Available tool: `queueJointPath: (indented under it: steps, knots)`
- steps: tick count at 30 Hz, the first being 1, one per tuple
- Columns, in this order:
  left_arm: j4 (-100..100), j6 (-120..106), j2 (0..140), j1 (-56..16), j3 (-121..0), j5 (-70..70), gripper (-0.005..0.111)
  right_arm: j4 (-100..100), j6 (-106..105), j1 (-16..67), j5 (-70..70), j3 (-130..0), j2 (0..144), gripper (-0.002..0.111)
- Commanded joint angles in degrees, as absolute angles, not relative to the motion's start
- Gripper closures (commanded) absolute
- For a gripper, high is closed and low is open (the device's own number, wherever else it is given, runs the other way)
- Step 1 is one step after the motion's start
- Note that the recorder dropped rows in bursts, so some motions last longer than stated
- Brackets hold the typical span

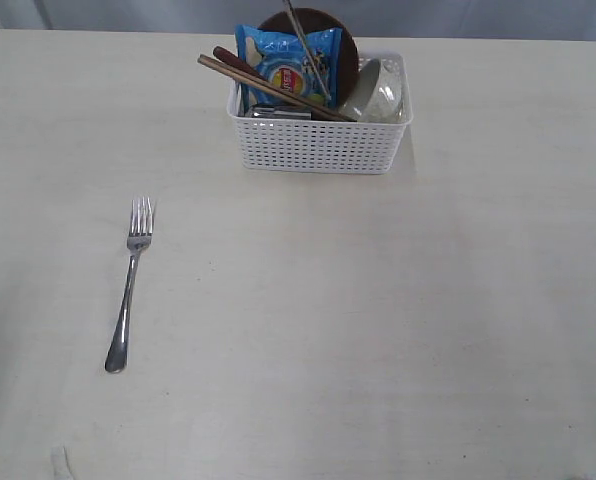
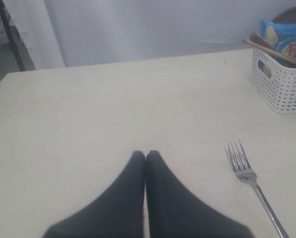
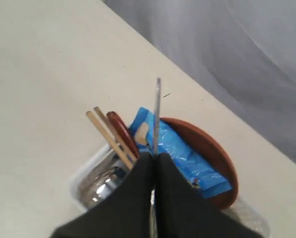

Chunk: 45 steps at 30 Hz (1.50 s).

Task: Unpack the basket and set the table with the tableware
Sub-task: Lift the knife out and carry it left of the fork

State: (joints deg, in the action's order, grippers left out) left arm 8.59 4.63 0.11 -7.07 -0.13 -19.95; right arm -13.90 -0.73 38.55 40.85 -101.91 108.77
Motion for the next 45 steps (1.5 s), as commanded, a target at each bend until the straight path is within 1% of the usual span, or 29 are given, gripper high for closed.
queueJointPath:
  steps: [1,7,17,22,30,38,45]
  knots:
    - [8.49,4.76,0.0,-7.36,0.0,-19.92,0.107,-7.81,-1.25,39.37,44.96,-101.85,105.67,0.109]
    - [8.49,4.76,0.0,-7.36,0.0,-19.92,0.107,4.09,-2.59,39.51,48.85,-101.85,103.77,0.109]
    - [8.49,4.76,0.0,-7.36,0.0,-19.92,0.107,31.22,-12.0,39.51,51.66,-101.85,103.96,0.109]
    - [8.49,4.76,0.0,-7.36,0.0,-19.92,0.107,39.48,-16.48,41.78,53.09,-101.85,105.95,0.109]
    - [8.49,4.76,0.0,-7.36,0.0,-19.92,0.107,43.23,-19.0,48.35,51.37,-101.85,113.66,0.109]
    - [8.49,4.76,0.0,-7.36,0.0,-19.92,0.107,64.58,-27.57,46.77,51.76,-101.85,123.66,0.109]
    - [8.49,4.76,0.0,-7.36,0.0,-19.92,0.107,68.97,-28.55,42.98,54.02,-101.85,130.33,0.109]
